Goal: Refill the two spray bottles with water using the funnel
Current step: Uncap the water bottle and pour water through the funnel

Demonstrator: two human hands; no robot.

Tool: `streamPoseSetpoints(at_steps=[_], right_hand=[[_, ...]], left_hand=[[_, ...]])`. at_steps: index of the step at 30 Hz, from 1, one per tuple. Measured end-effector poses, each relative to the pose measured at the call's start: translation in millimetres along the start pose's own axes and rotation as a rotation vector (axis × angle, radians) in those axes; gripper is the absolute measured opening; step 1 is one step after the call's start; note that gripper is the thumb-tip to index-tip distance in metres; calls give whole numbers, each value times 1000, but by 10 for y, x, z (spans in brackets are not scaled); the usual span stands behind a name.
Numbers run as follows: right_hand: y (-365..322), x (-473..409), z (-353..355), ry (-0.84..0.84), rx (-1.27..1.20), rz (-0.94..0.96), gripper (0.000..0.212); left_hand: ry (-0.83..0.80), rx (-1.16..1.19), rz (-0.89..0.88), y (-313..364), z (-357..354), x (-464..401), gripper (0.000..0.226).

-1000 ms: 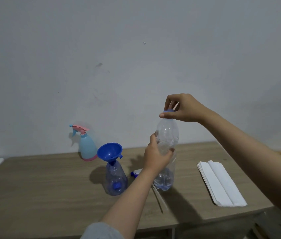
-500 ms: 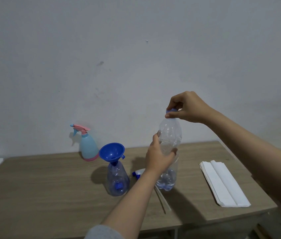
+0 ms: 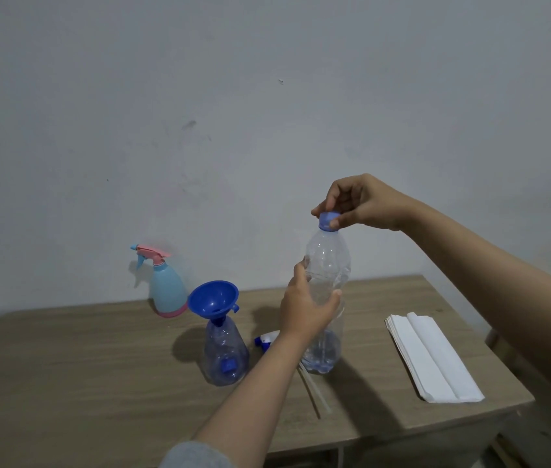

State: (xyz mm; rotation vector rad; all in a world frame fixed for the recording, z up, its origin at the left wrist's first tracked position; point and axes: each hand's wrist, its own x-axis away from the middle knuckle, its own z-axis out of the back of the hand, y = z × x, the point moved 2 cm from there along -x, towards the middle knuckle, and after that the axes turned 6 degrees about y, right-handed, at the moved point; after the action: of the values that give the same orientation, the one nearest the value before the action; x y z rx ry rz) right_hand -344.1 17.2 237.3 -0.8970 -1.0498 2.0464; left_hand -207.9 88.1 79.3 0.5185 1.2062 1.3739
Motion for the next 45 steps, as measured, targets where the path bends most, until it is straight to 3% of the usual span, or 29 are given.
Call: streamPoseSetpoints(at_steps=[7,12,15,19,23,27,30,32,34,37,45], right_hand=[[39,33,-13,-32,-73,-61,42],[-6,49,-80,188,399,-58,48],[-42,21,-94,221,550,-26,37],[-98,11,-95,173,567,-10,19],[-118,31,-46,209,380,17,15],[77,180,12,416,-30,60,15],[593,442,-157,617,-372,-55,10],[1087,680,-419,792,-447,-218,12],[1611,980,-730,934,-289,-392,19],[2157,1447,-1226,843,-54,-527,16],[2538,1794,-1680,658,357,-483,40]], left_hand=[[-6,8,17,-15,11,5,70],[-18,5,31,-19,-4,-8,70],[-23,-4,28,-14,-2,-7,69],[-11,-9,20,-30,-2,-11,68],[-7,12,18,-55,-14,-19,69],[-1,-4,15,-84,-13,-32,70],[-2,-10,-6,-78,-9,-23,69],[5,-15,-16,-68,-12,-26,69],[5,-26,-17,-63,-14,-27,70],[6,-33,-20,-81,-14,-26,68],[27,-25,-9,-82,-17,-9,68]])
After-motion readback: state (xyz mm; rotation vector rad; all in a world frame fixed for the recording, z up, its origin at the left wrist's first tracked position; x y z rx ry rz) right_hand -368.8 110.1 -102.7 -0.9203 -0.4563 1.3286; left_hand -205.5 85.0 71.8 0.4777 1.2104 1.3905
